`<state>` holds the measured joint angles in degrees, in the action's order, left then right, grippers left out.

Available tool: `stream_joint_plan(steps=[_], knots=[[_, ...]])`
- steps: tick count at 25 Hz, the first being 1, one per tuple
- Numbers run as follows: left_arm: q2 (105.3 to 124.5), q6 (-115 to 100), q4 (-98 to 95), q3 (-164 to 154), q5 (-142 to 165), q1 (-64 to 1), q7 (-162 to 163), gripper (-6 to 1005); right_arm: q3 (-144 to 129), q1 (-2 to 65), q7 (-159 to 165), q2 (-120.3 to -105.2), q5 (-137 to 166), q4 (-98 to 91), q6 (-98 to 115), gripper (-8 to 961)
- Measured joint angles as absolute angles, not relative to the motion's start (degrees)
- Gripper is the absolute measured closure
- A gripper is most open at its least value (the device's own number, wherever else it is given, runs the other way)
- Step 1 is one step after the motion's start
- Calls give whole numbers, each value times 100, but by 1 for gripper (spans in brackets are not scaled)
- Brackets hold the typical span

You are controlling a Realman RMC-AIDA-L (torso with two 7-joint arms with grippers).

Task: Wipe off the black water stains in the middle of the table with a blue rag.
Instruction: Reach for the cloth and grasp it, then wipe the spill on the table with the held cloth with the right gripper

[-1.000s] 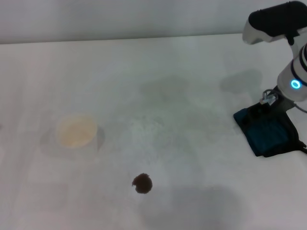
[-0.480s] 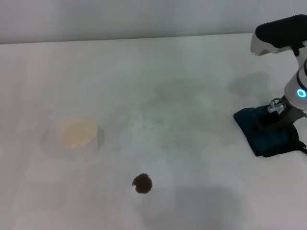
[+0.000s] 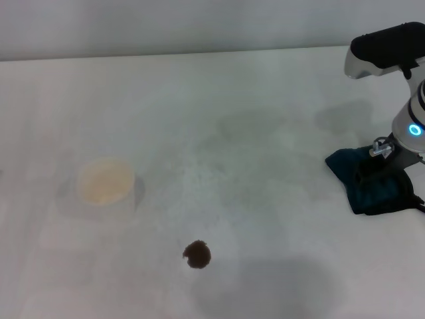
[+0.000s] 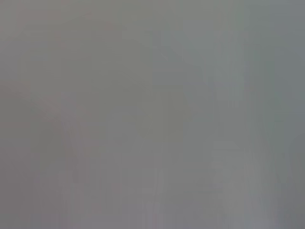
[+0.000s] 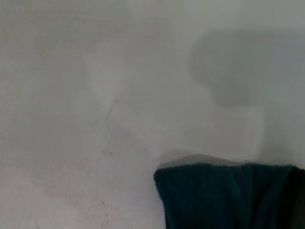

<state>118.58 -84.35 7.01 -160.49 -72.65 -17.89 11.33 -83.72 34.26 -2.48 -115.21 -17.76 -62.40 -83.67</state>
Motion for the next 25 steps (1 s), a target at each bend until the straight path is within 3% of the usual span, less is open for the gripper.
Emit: stream_joint_plan(steps=[12, 17, 25], knots=[[11856, -8438, 714, -16023, -7293, -1799, 1133, 138, -8607, 3557, -276, -11575, -2044, -6548, -8487, 823], [11856, -8438, 713, -16017, -7295, -1802, 1133, 137, -8871, 3581, -242, -11582, -2454, -6899, -8501, 883], [11858, -8422, 711, -16017, -7295, -1854, 1133, 138, -9576, 3553, 3, -11586, -3113, -7526, -8533, 884]])
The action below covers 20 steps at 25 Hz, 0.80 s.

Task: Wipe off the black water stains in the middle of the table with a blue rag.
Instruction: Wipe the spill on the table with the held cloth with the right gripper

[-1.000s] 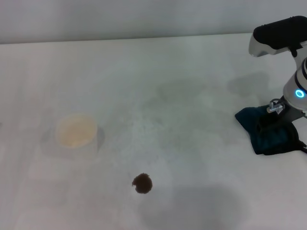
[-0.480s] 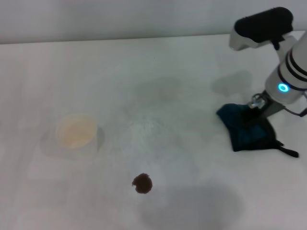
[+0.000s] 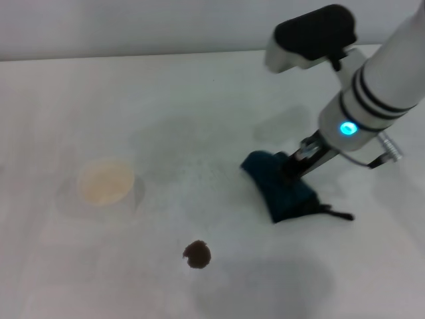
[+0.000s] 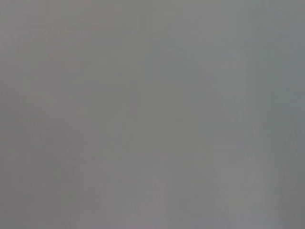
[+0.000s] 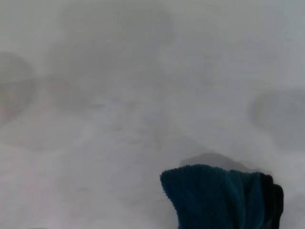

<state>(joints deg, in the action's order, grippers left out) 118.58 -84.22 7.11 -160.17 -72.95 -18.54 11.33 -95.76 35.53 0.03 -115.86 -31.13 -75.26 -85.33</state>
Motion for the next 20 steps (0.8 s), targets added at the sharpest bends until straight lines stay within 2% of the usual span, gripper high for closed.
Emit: stream_joint_plan(steps=[8, 20], knots=[[11866, -8326, 711, -16049, -7295, -1940, 1134, 138, -10559, 3659, 224, -11613, -4149, -7757, -7996, 888], [11857, -8092, 766, -16048, -7293, -2150, 1131, 137, -11939, 4336, 538, -11619, -5072, -6937, -6889, 888]])
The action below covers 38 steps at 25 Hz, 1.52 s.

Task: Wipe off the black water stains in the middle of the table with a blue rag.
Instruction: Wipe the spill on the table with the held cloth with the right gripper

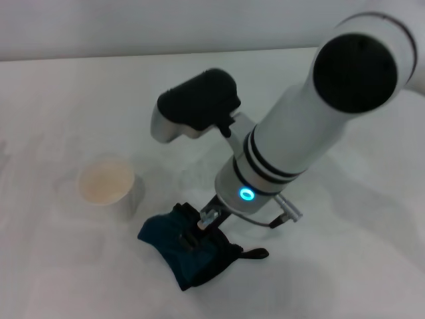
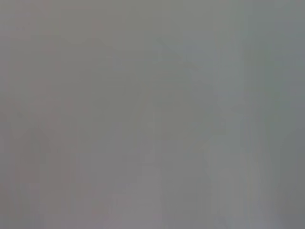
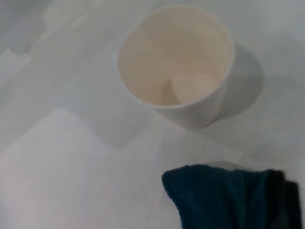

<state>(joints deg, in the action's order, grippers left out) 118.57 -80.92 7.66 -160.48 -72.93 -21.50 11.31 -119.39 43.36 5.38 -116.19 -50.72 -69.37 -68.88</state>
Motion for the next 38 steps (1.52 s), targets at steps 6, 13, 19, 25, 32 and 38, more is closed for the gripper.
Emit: stream_joint_plan(steps=[6, 13, 19, 25, 32, 38], knots=[[11851, -8073, 783, -16049, -7285, -2199, 1073, 137, -12185, 4458, 538, -11619, -5311, -6462, -6576, 888], [11801, -8034, 782, -16049, -7299, -2178, 1059, 138, -11895, 4415, 638, -11579, -4973, -6555, -6929, 887], [11793, -7964, 782, -16049, -7303, -2156, 1056, 138, -11642, 4254, 832, -11572, -4364, -6751, -7288, 887], [11806, -7918, 782, -16030, -7304, -2152, 1054, 138, -11757, 4152, 819, -11615, -4434, -6972, -7263, 888], [11833, -7918, 789, -16041, -7304, -2183, 1054, 137, -12329, 4269, 836, -11619, -4999, -6979, -6858, 888], [11839, -7918, 791, -16032, -7304, -2192, 1054, 138, -12758, 4462, 840, -11619, -5426, -6923, -6663, 888]])
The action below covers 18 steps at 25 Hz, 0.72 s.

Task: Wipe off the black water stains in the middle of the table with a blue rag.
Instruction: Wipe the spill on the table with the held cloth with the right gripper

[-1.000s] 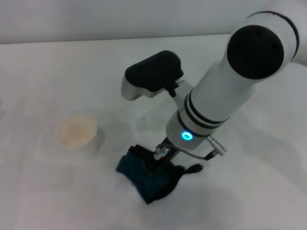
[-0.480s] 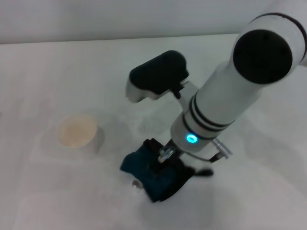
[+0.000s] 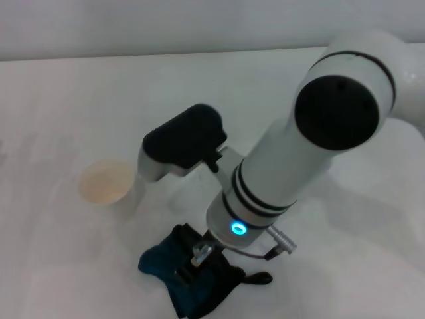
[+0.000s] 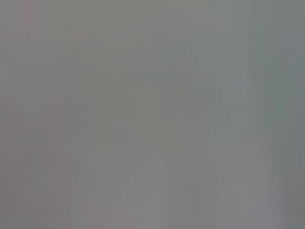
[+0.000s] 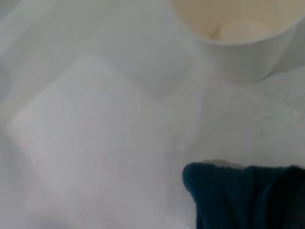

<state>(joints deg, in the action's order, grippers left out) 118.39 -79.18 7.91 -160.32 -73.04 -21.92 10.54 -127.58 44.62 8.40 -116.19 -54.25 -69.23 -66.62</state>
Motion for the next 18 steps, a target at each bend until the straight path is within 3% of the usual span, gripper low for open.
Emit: stream_joint_plan(steps=[7, 18], knots=[[11839, -7919, 809, -16013, -7304, -2138, 1054, 137, -12689, 4561, 985, -11602, -5248, -6976, -6821, 887], [11847, -7901, 853, -16005, -7330, -2169, 1055, 137, -11431, 3904, 947, -11558, -3728, -7502, -7781, 887]])
